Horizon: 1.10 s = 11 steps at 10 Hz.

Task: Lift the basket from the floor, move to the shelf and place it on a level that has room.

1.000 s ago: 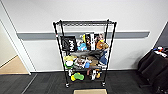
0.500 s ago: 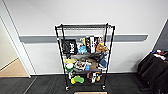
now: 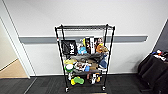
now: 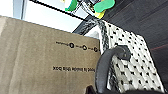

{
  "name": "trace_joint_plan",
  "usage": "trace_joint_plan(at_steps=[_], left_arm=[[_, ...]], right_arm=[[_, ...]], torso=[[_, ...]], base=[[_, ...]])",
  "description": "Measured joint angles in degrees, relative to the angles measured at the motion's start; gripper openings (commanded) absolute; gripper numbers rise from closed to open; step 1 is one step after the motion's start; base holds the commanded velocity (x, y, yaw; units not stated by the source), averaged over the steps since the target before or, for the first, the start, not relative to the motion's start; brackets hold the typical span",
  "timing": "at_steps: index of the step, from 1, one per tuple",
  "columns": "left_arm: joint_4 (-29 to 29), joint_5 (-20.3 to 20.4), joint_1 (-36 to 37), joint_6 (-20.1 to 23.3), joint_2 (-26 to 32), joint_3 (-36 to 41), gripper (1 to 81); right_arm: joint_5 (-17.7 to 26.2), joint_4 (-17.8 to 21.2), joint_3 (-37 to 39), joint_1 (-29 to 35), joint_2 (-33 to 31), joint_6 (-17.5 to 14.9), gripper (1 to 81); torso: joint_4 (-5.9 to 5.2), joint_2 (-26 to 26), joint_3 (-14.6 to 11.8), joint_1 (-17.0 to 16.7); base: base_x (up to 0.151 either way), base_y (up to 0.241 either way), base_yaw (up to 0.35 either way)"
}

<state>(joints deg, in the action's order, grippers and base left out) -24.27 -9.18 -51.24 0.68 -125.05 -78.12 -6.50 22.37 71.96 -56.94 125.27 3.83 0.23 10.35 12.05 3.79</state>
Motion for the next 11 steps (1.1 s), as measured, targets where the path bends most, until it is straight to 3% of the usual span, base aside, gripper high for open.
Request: trace_joint_plan(at_steps=[11], left_arm=[[-0.01, 1.08, 0.57, 0.55, -0.04, 0.0, 1.0]], right_arm=[[-0.59, -0.35, 0.12, 0.11, 0.48, -0.13, 1.0]], torso=[[0.0, 0.0, 0.0, 0.05]], base=[[0.093, 0.0, 0.0]])
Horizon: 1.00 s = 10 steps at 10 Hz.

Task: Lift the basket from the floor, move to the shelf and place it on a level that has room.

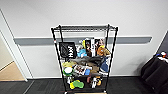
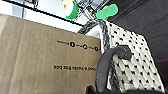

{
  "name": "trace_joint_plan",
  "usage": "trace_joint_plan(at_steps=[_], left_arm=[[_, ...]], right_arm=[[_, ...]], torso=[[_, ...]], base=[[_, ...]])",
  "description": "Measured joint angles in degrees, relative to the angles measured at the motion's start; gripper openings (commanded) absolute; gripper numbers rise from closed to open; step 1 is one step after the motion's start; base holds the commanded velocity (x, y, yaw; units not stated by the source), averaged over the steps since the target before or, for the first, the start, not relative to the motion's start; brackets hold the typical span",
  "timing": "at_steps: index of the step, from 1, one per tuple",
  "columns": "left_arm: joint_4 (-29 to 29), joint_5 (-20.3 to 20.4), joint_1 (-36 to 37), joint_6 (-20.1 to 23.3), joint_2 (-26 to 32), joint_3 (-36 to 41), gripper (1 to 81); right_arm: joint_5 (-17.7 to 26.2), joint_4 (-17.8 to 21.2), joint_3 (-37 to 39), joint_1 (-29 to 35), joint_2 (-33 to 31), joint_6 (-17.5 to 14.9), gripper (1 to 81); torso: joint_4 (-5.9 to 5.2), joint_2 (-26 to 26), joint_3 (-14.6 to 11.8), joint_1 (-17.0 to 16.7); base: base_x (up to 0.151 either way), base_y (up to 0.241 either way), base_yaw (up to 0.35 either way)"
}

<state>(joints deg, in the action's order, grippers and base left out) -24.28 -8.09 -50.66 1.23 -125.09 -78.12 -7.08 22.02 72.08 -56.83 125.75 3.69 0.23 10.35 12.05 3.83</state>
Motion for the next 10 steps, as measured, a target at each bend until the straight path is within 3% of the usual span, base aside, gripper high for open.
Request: trace_joint_plan(at_steps=[10], left_arm=[[0.0, 0.09, 0.0, 0.0, -0.29, 0.04, 1.0]], right_arm=[[-0.02, -0.11, 0.05, -0.48, -0.2, 0.0, 1.0]], torso=[[0.0, 0.0, 0.0, 0.02]], base=[[0.124, 0.0, 0.0]])
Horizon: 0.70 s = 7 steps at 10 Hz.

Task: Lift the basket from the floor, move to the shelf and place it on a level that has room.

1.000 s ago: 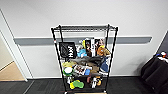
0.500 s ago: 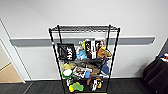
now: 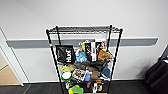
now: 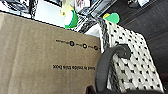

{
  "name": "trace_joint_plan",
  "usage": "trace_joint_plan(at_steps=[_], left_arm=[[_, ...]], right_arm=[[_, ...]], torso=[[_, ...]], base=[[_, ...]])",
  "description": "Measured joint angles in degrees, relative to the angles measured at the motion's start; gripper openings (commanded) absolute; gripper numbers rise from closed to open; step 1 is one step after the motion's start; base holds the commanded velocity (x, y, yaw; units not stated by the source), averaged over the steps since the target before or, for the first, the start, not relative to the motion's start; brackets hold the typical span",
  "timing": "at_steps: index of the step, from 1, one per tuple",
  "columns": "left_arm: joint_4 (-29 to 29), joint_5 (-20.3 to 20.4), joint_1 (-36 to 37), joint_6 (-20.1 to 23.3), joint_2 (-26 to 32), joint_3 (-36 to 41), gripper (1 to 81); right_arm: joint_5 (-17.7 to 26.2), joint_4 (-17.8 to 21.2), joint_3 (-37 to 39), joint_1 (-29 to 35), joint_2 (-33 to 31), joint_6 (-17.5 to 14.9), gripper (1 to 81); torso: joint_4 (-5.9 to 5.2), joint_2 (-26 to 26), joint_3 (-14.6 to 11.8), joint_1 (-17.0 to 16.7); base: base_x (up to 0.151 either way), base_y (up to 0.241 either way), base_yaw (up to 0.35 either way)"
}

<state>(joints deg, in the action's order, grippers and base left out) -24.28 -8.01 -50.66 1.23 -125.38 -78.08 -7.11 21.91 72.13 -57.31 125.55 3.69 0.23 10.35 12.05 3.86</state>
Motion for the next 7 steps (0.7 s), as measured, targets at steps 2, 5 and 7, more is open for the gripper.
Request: trace_joint_plan(at_steps=[2, 5, 7], left_arm=[[0.0, -0.06, -0.02, 0.0, -0.01, 0.0, 1.0], [0.0, -0.06, -0.02, 0.0, 0.0, 0.0, 1.0], [0.0, -0.06, -0.02, 0.0, 0.0, 0.0, 1.0]], right_arm=[[0.02, 0.0, 0.0, -0.02, 0.0, 0.0, 1.0], [-0.02, 0.0, 0.0, -0.11, -0.02, 0.0, 1.0], [-0.05, 0.0, 0.0, -0.33, -0.02, 0.0, 1.0]], torso=[[0.0, 0.0, 0.0, -0.02], [0.0, 0.0, 0.0, -0.02], [0.0, 0.0, 0.0, 0.0]], base=[[0.125, 0.0, 0.0], [0.124, 0.0, 0.0], [0.124, 0.0, 0.0]])
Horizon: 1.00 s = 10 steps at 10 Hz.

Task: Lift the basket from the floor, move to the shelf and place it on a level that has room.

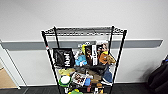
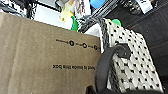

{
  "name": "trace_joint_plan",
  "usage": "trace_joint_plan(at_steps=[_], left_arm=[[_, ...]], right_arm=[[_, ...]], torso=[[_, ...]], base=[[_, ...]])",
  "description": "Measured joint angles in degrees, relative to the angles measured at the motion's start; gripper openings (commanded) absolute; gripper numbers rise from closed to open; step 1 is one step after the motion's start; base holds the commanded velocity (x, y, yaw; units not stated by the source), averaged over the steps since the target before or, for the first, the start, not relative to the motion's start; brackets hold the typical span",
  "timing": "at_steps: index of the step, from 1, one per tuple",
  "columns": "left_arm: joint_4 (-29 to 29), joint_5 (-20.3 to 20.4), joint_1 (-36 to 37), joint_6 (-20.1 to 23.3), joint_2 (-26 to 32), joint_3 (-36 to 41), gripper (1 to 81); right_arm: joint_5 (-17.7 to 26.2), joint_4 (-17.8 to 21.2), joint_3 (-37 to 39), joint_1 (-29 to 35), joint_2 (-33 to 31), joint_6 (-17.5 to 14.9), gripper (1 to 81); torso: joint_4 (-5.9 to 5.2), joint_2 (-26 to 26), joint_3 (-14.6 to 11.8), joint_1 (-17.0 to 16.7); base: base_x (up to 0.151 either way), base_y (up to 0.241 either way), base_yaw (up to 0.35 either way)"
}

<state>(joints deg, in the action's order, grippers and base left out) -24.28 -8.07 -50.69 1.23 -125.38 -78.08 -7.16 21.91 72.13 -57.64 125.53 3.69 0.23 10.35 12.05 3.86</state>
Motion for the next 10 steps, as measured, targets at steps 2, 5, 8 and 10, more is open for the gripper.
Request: trace_joint_plan(at_steps=[2, 5, 8, 10], left_arm=[[0.0, 0.0, 0.0, 0.0, 0.0, 0.0, 1.0], [0.0, 0.02, 0.02, 0.0, 0.0, 0.0, 1.0], [0.0, 0.05, 0.0, 0.0, 0.02, 0.07, 1.0], [0.01, 1.82, -0.79, 0.04, 0.05, 0.46, 1.0]], right_arm=[[-0.01, 0.0, 0.0, 0.01, 0.02, 0.0, 1.0], [-0.17, 0.0, 0.0, 0.01, 0.02, 0.0, 1.0], [-0.28, 0.0, 0.02, 0.0, 0.22, 0.0, 1.0], [-0.28, -0.88, 0.05, -0.13, 0.22, 0.0, 1.0]], torso=[[0.0, 0.0, 0.0, -0.02], [0.0, 0.0, 0.0, 0.0], [0.0, 0.0, 0.0, -0.02], [0.0, 0.0, 0.0, -0.02]], base=[[0.125, 0.0, 0.0], [0.12, 0.0, 0.0], [0.104, 0.0, 0.0], [0.104, 0.0, 0.0]])
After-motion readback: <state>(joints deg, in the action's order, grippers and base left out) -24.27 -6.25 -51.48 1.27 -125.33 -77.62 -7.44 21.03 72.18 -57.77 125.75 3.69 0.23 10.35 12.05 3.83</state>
